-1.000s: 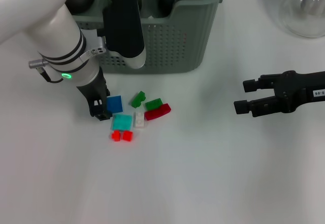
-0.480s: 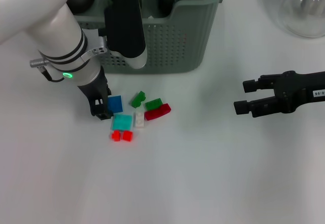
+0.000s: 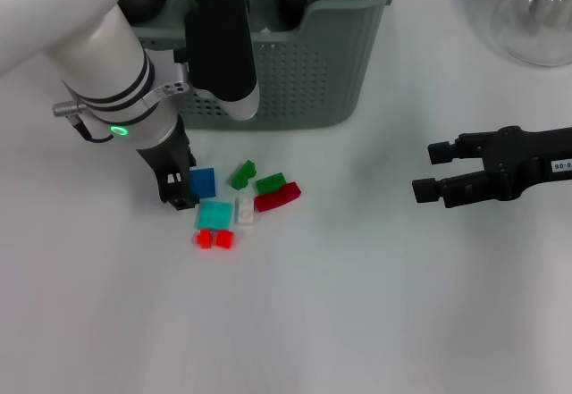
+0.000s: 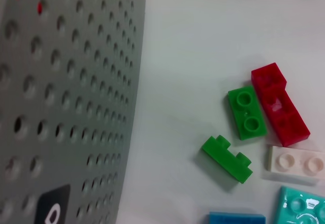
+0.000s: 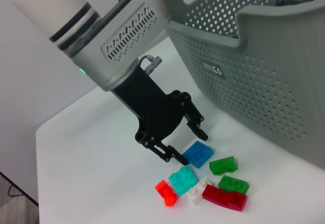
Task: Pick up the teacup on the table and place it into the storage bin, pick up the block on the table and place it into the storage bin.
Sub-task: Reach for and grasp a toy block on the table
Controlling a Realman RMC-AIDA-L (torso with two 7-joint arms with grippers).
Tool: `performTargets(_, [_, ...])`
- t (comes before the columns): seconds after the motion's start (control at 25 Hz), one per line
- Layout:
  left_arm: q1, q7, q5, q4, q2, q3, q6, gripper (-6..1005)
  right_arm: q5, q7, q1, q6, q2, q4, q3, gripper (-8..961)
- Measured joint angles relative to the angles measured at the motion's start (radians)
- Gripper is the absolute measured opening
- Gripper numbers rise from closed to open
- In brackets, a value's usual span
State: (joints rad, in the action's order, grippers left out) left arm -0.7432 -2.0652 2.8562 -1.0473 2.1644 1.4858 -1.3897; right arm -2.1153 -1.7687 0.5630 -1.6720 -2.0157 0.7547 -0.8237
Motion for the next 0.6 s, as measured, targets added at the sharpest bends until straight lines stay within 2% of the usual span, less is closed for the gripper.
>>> performTargets(0.6, [-0.024,0.014,0.0,0.038,0.002,-0.013,0.012,520,0.0,0.0,-0.001,0.0,0.0,0.001,0.002,946])
